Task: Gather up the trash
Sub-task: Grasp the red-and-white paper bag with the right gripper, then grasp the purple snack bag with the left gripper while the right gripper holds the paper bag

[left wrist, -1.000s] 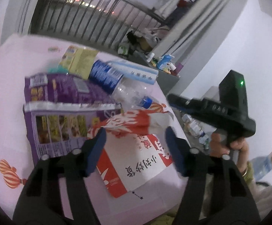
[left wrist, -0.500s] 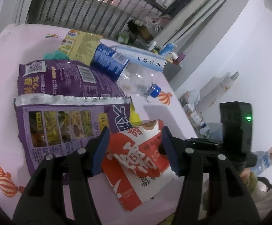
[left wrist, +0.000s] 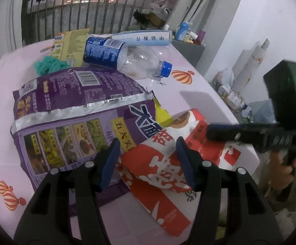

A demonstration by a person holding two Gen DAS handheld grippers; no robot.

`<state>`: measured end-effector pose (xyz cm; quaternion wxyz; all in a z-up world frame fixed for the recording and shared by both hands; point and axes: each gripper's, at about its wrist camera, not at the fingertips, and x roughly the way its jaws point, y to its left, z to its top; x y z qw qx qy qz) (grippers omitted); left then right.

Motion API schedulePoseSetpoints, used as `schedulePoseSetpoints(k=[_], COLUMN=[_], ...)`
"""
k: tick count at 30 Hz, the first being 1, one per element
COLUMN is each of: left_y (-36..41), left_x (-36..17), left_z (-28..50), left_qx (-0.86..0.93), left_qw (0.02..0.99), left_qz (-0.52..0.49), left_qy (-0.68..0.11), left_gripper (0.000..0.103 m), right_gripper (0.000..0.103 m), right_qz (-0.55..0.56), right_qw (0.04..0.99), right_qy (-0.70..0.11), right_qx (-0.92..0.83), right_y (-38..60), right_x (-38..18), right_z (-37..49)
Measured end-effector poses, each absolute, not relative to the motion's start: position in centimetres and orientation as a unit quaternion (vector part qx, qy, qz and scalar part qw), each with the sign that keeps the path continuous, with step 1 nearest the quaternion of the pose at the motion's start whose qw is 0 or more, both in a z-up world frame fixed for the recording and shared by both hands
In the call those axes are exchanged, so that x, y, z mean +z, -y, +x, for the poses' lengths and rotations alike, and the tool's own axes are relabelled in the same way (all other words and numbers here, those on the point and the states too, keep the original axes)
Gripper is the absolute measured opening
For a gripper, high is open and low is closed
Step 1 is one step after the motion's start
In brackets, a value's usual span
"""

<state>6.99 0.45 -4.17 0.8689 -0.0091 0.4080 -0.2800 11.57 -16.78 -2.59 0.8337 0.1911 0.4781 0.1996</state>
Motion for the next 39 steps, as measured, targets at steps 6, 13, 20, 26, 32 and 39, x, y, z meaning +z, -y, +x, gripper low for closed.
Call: schedulePoseSetpoints(k=[6,13,20,26,32,39], left_y=[-0.7,-0.7,-0.9,-1.2,-1.5,-2.3], left_x=[-4.5,-5.0,-5.1,-5.4,-5.6,-4.9], left_z=[7.3,7.0,7.0,7.2,7.2,7.1], left_qx=[-0.285,-0.292,-0.297,-0.295,-0.293,-0.288], left_qw=[0.868,0.870,0.868,0.869,0.871,0.877], left_qz=[-0.006,0.004,-0.001,-0.009,-0.010,-0.024], left_qy=[-0.407,-0.398,-0.397,-0.397,-0.394,-0.383], left_gripper=[0.052,0.052,0.053,0.053,0.053,0.054], right_gripper=[0.053,0.064,0.066,0.057,0.041,0.027], right_qz=[0.258,0.292,0.348,0.325,0.266,0.200], right_qw=[0.837,0.785,0.759,0.771,0.801,0.842], right_qy=[-0.454,-0.511,-0.501,-0.504,-0.504,-0.474], right_qx=[0.164,0.191,0.226,0.212,0.182,0.162], right_y=[20.0,19.4,20.5,19.7,18.7,16.9], right_x=[-1.9,-4.8,-5.4,-5.2,-4.1,-1.7], right_z=[12.4,13.9,13.8,14.7,14.0,12.4])
